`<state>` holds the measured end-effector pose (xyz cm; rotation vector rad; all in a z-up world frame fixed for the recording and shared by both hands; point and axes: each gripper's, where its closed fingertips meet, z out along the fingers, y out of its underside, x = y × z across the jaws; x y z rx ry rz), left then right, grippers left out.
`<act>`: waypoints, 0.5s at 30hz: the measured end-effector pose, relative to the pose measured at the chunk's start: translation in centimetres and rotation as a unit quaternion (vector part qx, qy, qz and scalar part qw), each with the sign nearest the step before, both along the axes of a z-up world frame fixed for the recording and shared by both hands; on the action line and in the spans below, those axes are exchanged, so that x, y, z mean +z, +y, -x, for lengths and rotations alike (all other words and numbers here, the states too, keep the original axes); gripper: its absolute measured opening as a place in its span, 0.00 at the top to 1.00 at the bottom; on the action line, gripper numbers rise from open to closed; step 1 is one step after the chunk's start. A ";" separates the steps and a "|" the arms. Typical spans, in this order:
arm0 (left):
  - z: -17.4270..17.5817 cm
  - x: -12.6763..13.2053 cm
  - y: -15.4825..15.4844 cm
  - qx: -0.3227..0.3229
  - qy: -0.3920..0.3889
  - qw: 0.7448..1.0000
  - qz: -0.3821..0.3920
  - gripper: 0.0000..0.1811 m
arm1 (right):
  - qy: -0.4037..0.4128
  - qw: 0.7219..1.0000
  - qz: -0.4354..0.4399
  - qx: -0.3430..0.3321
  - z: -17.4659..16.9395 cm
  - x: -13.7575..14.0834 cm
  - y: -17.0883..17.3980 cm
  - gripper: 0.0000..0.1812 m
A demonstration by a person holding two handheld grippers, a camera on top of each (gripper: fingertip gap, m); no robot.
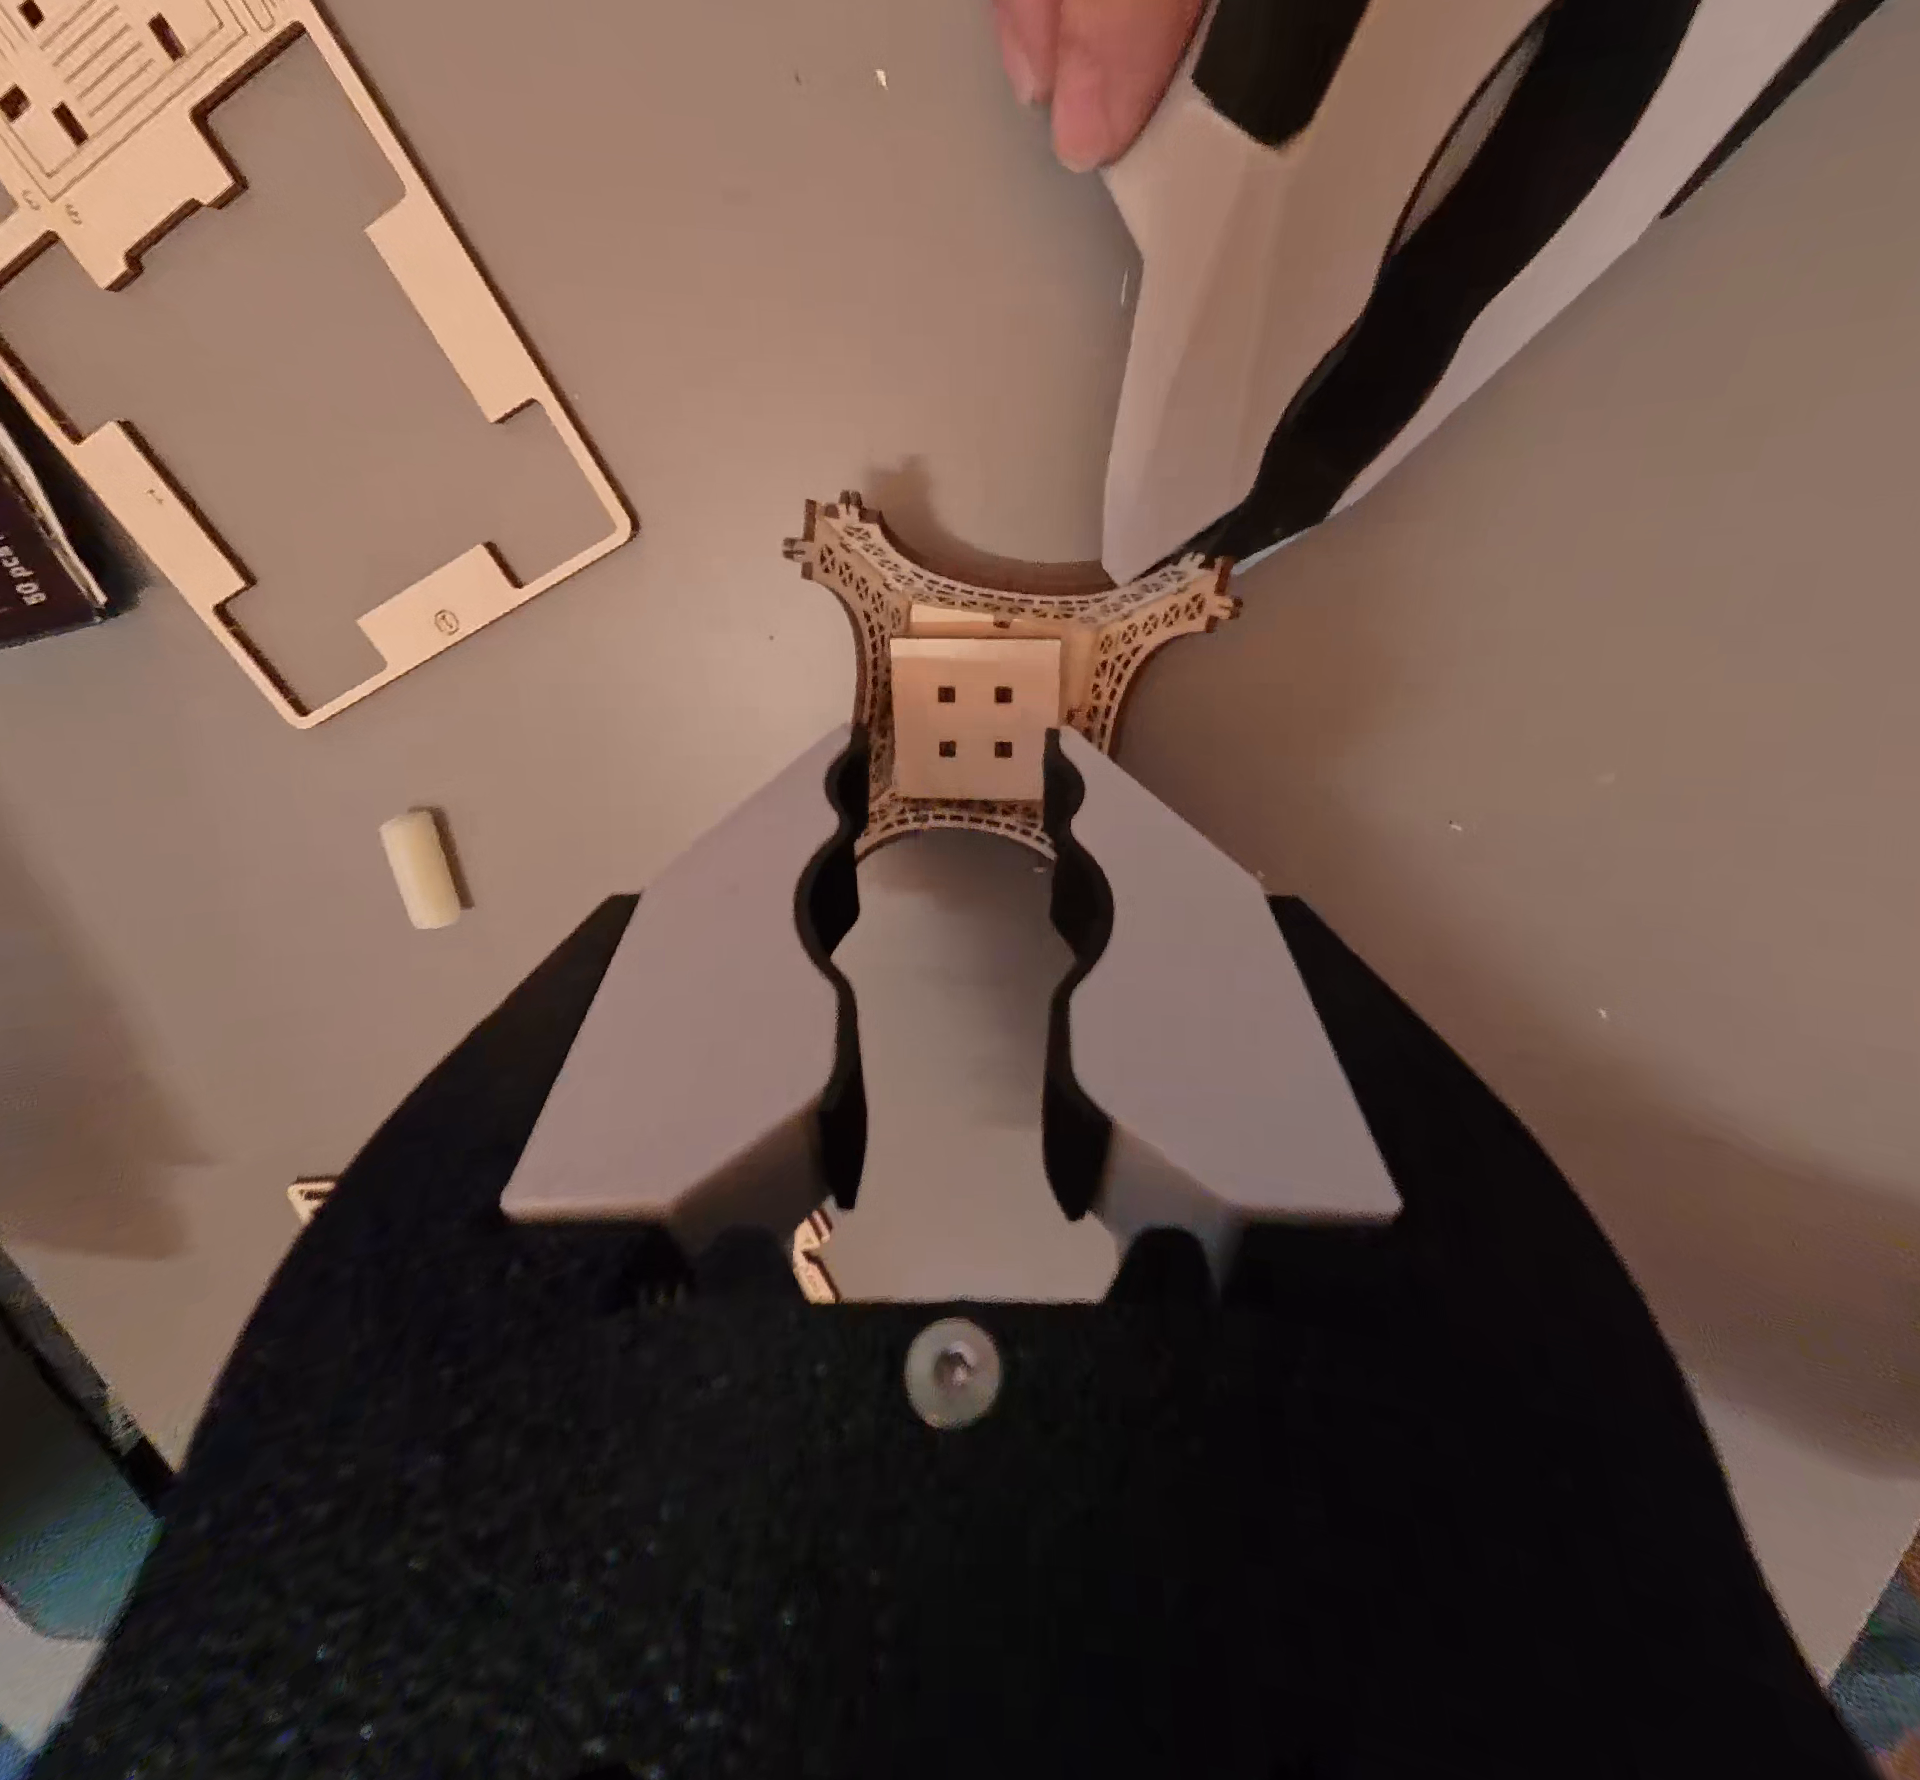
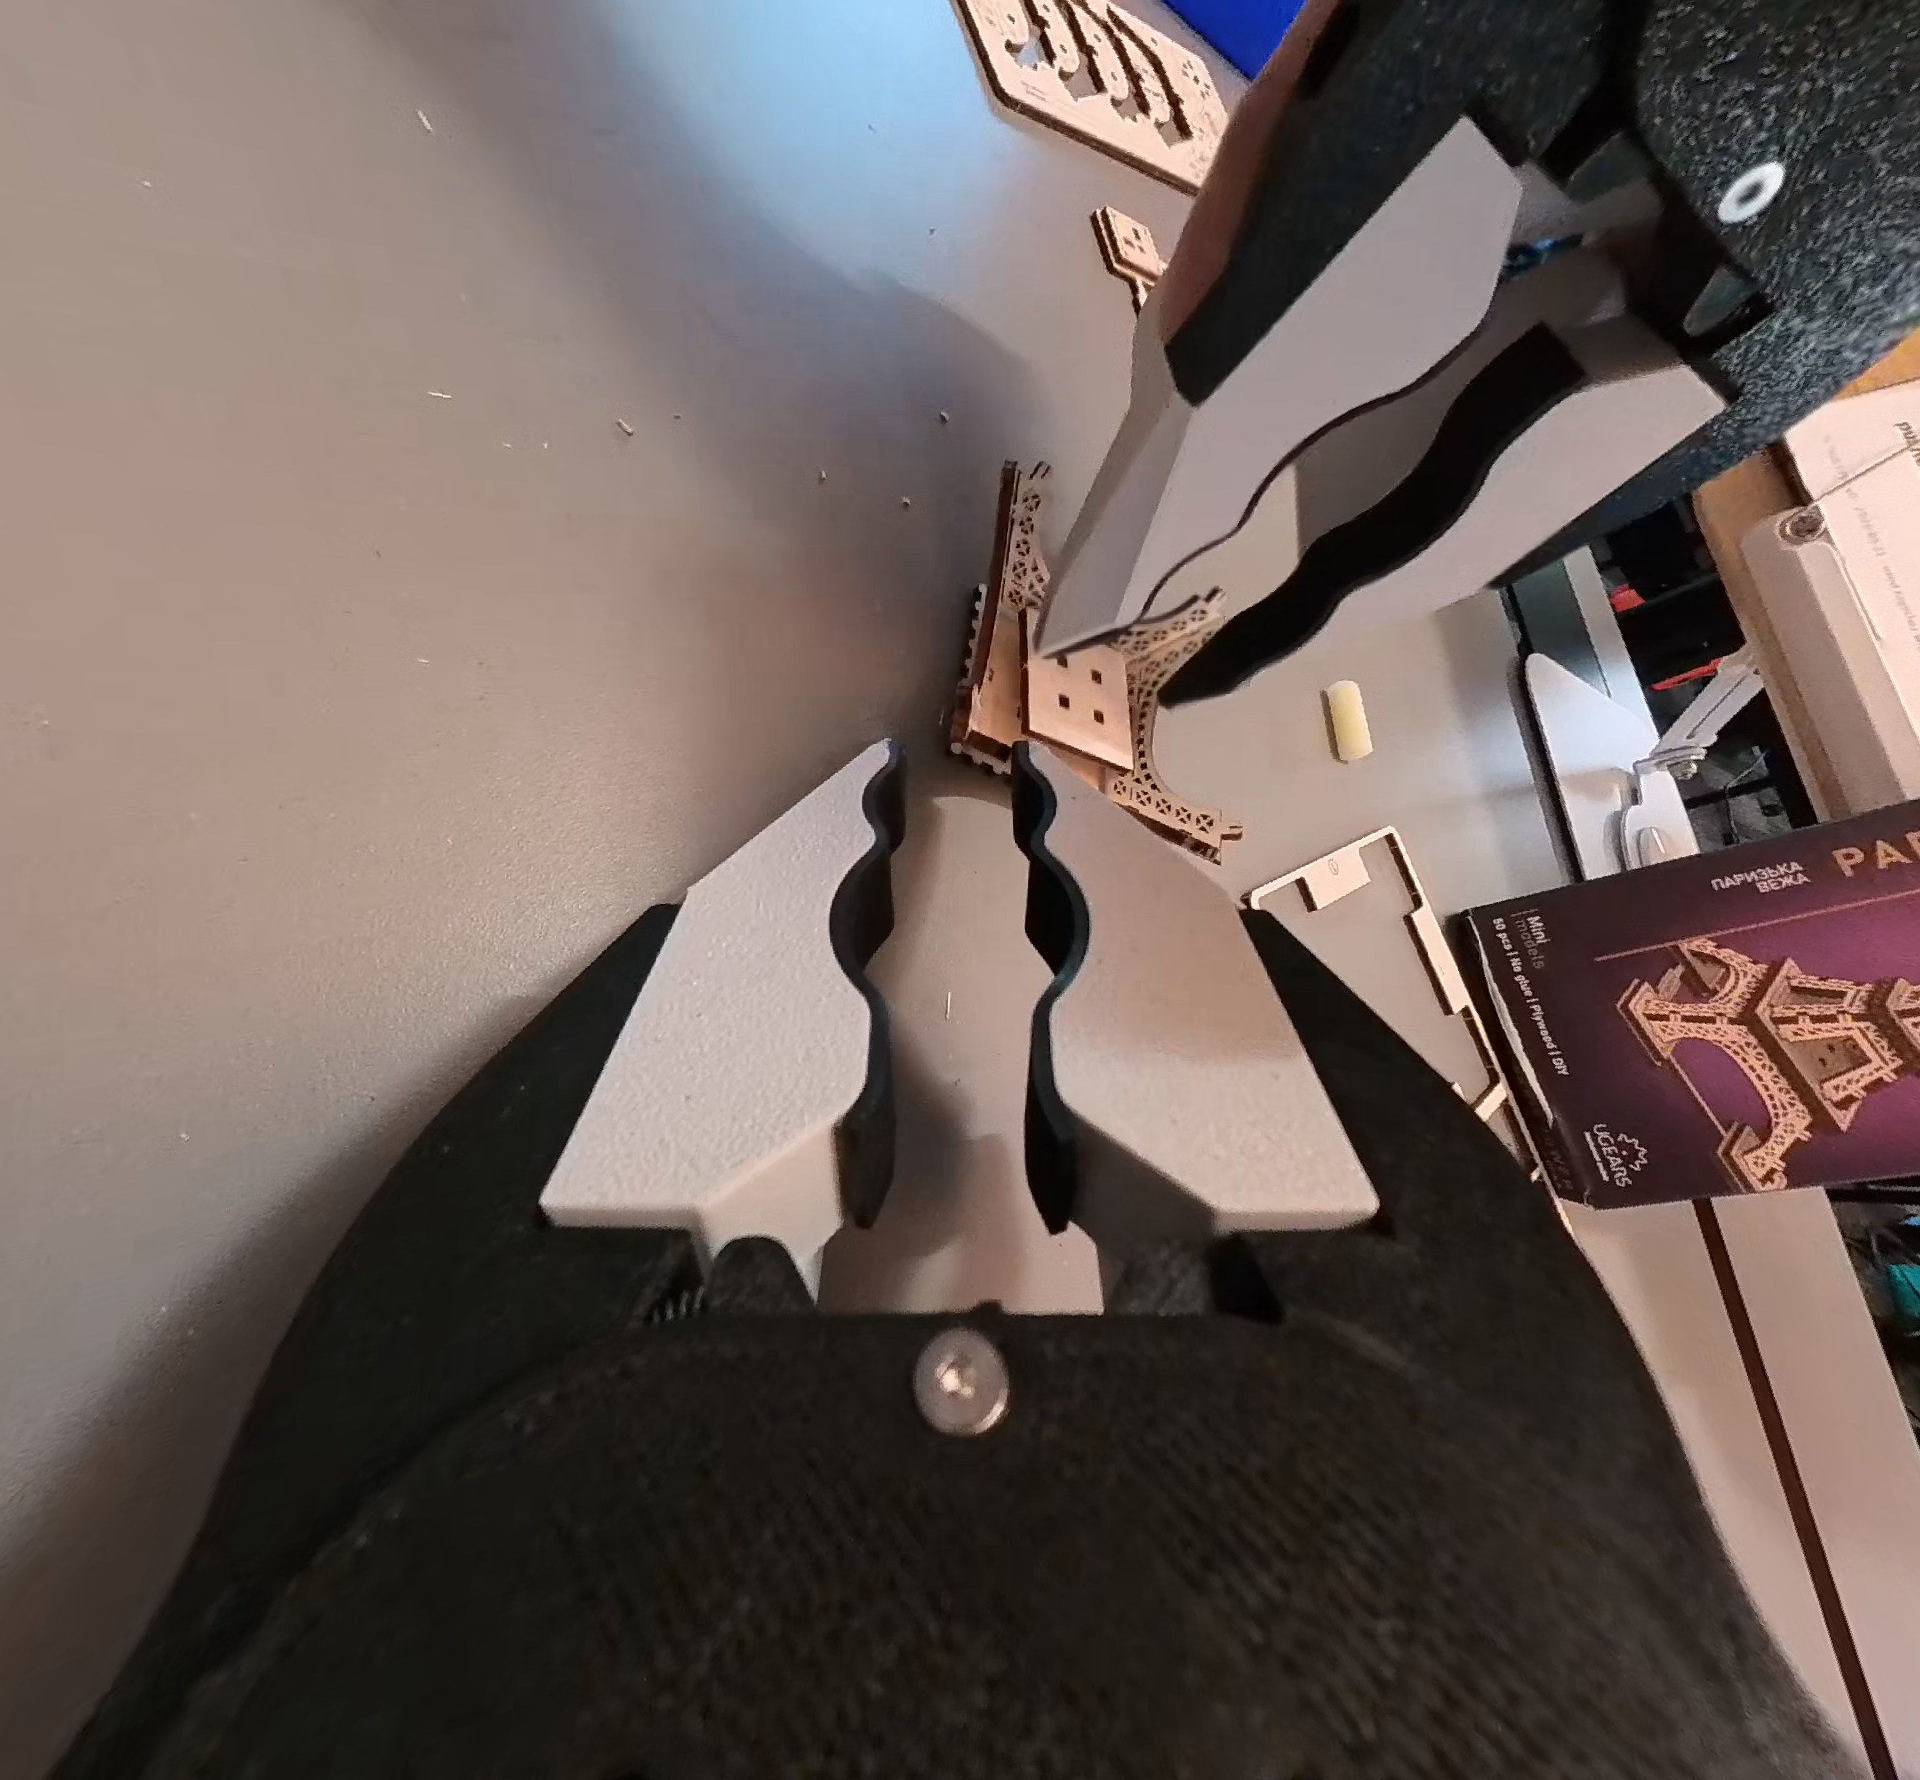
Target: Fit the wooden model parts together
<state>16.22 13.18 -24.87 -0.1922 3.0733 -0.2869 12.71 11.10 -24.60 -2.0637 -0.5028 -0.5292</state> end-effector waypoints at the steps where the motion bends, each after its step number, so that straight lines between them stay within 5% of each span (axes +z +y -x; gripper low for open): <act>1: 0.1 0.0 -0.1 0.002 0.004 1.000 0.002 0.83 | 0.000 1.000 0.000 0.000 0.0 0.0 0.0 0.90; 15: 0.7 -0.6 -0.6 0.000 0.007 1.000 -0.012 0.85 | -0.007 1.000 0.003 0.002 0.0 0.0 0.0 0.90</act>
